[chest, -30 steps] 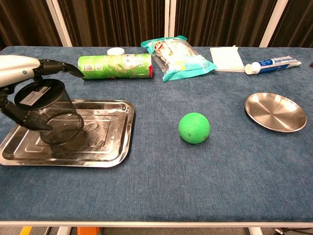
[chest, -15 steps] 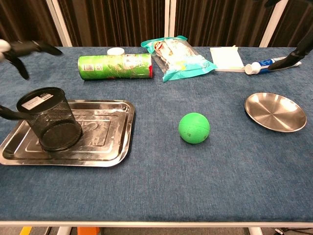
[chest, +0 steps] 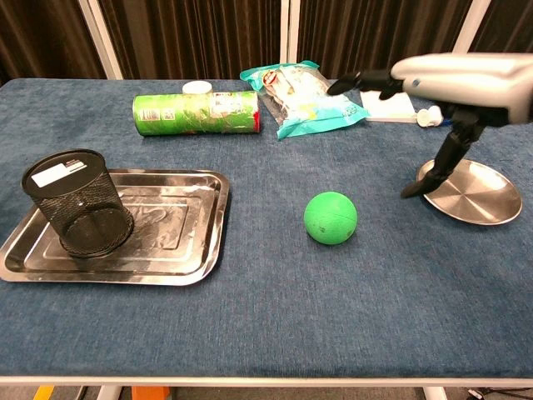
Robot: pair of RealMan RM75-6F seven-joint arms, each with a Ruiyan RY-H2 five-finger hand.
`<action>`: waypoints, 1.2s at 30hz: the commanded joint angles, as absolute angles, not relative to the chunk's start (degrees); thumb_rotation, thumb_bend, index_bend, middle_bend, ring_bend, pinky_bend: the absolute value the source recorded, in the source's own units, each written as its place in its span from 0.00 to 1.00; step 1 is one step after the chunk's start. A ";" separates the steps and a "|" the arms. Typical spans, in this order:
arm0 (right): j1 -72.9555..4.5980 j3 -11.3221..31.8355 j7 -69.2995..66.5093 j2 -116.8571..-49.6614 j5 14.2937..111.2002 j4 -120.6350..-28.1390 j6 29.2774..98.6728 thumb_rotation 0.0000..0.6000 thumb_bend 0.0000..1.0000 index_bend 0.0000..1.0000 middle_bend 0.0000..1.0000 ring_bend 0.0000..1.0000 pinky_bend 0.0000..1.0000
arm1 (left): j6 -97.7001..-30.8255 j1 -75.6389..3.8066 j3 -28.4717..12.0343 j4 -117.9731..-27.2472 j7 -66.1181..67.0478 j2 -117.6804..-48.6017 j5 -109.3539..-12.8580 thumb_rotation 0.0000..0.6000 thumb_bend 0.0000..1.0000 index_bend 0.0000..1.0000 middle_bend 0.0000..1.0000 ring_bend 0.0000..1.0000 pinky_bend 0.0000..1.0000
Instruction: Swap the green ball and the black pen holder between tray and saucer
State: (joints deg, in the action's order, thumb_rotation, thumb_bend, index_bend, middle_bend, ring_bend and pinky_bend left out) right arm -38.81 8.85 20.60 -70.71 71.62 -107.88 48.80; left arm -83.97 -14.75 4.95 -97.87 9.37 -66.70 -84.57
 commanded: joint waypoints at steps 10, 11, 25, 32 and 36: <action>-44.12 6.10 28.68 -80.51 61.78 -101.72 46.58 1.00 0.00 0.00 0.05 0.00 0.21 | -85.02 -12.03 3.88 -93.06 5.62 -68.48 -86.06 1.00 0.07 0.09 0.03 0.01 0.30; -44.36 5.89 29.02 -81.02 61.26 -101.47 46.69 1.00 0.00 0.00 0.05 0.00 0.22 | -84.84 -11.92 3.76 -92.92 5.48 -68.51 -86.03 1.00 0.07 0.09 0.03 0.01 0.30; -46.02 3.94 31.03 -84.76 58.69 -99.19 48.25 1.00 0.02 0.13 0.17 0.13 0.48 | -83.59 -10.65 2.75 -91.32 4.19 -69.16 -86.15 1.00 0.07 0.09 0.03 0.01 0.30; -46.24 3.37 31.15 -85.68 58.65 -98.58 49.41 1.00 0.07 0.35 0.31 0.29 0.64 | -83.30 -10.32 2.23 -90.70 3.51 -69.28 -86.66 1.00 0.07 0.09 0.03 0.01 0.30; -46.11 3.23 31.12 -85.90 59.00 -98.60 50.44 1.00 0.10 0.44 0.37 0.34 0.67 | -82.95 -10.16 2.02 -90.46 3.40 -69.31 -86.64 1.00 0.07 0.09 0.03 0.01 0.30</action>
